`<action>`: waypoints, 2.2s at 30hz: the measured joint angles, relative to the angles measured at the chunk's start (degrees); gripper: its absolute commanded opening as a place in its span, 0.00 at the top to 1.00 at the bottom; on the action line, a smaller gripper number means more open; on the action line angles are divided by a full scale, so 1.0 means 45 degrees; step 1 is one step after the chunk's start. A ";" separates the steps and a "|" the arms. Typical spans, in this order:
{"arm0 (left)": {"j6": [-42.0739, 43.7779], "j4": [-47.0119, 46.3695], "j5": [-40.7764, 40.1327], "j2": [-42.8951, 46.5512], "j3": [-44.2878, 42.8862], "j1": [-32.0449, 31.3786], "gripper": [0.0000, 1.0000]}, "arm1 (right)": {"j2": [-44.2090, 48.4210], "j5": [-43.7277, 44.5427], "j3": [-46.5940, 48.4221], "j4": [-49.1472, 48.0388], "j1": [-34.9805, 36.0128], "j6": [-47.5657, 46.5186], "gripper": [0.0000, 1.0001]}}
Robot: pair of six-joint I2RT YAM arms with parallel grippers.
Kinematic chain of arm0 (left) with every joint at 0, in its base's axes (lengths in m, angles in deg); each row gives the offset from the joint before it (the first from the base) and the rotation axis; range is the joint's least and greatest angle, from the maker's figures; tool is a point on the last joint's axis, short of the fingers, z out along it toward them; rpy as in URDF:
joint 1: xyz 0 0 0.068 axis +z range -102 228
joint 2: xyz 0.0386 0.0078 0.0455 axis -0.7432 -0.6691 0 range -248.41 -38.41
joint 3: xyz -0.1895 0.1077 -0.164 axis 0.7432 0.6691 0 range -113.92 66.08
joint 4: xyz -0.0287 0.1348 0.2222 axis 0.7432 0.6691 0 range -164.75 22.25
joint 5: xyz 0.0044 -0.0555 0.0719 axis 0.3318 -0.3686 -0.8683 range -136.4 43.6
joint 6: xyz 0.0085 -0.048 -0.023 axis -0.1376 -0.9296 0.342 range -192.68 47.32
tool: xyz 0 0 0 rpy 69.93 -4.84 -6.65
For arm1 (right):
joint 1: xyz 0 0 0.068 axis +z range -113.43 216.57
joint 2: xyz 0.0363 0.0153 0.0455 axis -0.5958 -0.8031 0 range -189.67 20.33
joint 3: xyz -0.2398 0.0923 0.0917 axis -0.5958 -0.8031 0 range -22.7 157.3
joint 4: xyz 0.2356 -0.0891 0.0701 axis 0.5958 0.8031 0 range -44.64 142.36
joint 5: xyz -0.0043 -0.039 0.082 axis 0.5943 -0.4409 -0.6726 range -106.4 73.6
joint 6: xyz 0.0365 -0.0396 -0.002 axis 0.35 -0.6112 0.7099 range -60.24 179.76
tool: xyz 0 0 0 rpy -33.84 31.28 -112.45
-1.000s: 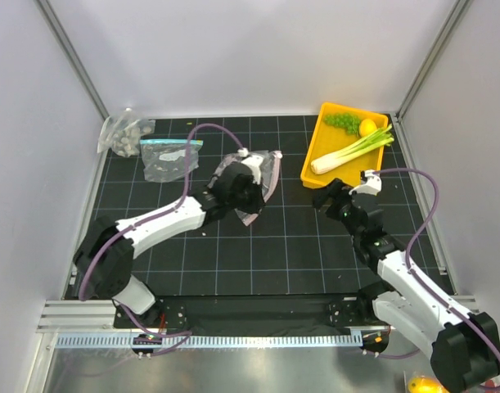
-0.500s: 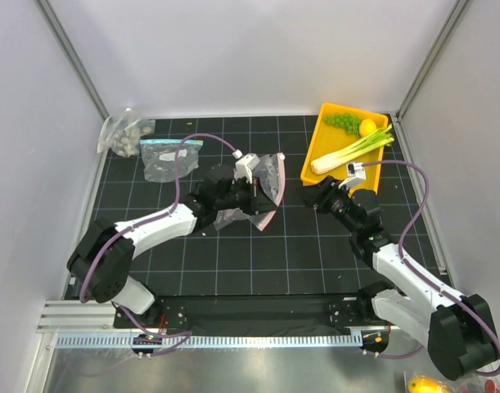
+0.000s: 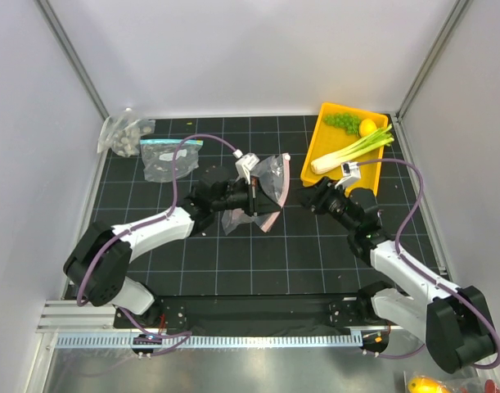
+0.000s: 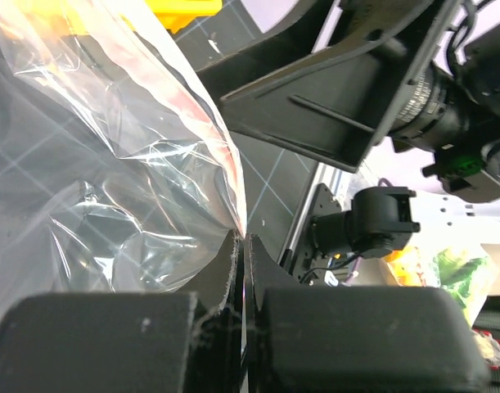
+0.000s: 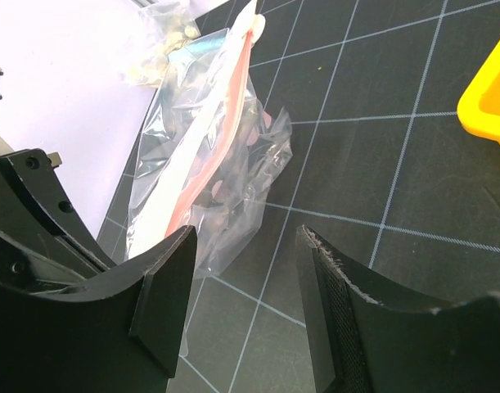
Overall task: Place the food in the zip-top bag and seal the zipper
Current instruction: Pick up the zipper food storage bag at the center of the board, then open the zipper of the food storage bag.
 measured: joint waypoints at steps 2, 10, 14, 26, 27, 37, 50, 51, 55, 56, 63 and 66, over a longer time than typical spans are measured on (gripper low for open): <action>-0.0058 -0.0097 0.0160 0.0000 0.0000 0.0000 1.00 | -0.0083 -0.0087 0.0000 -0.0078 0.0000 0.0005 0.42; -0.0393 -0.0549 0.0797 -0.0214 0.0000 0.0000 1.00 | -0.0126 -0.0379 0.0000 -0.0321 0.0005 0.0049 0.42; -0.0447 -0.0588 0.0942 -0.0398 0.0000 0.0005 1.00 | -0.0117 -0.0369 0.0000 -0.0301 0.0000 0.0044 0.42; -0.0597 -0.0656 0.1078 -0.0423 0.0000 0.0000 1.00 | 0.1287 0.1205 0.0000 0.0806 0.0005 -0.0068 0.41; -0.0602 -0.0661 0.1098 -0.0427 0.0000 0.0000 1.00 | 0.1307 0.1297 0.0000 0.0816 0.0005 -0.0068 0.41; -0.0622 -0.0695 0.1292 -0.0491 0.0000 -0.0053 1.00 | 0.1161 0.1418 0.0000 0.1088 0.0005 -0.0073 0.41; -0.0627 -0.0763 0.1627 -0.0646 0.0000 -0.0267 1.00 | 0.1151 0.1409 0.0000 0.1103 0.0005 -0.0078 0.41; -0.0627 -0.0758 0.1637 -0.0646 0.0000 -0.0267 1.00 | 0.1132 0.1409 0.0005 0.1098 0.0000 -0.0073 0.41; -0.0627 -0.0763 0.1637 -0.0646 0.0000 -0.0267 1.00 | 0.1010 0.1413 0.0000 0.1117 0.0005 -0.0073 0.41; -0.0622 -0.0763 0.1642 -0.0646 0.0000 -0.0267 1.00 | 0.0996 0.1413 0.0000 0.1132 0.0005 -0.0073 0.41; -0.0622 -0.0763 0.1681 -0.0646 0.0000 -0.0311 1.00 | 0.0986 0.1409 0.0000 0.1137 0.0005 -0.0073 0.41; -0.0622 -0.0763 0.1744 -0.0646 0.0000 -0.0316 1.00 | 0.0933 0.1399 0.0000 0.1117 0.0005 -0.0073 0.41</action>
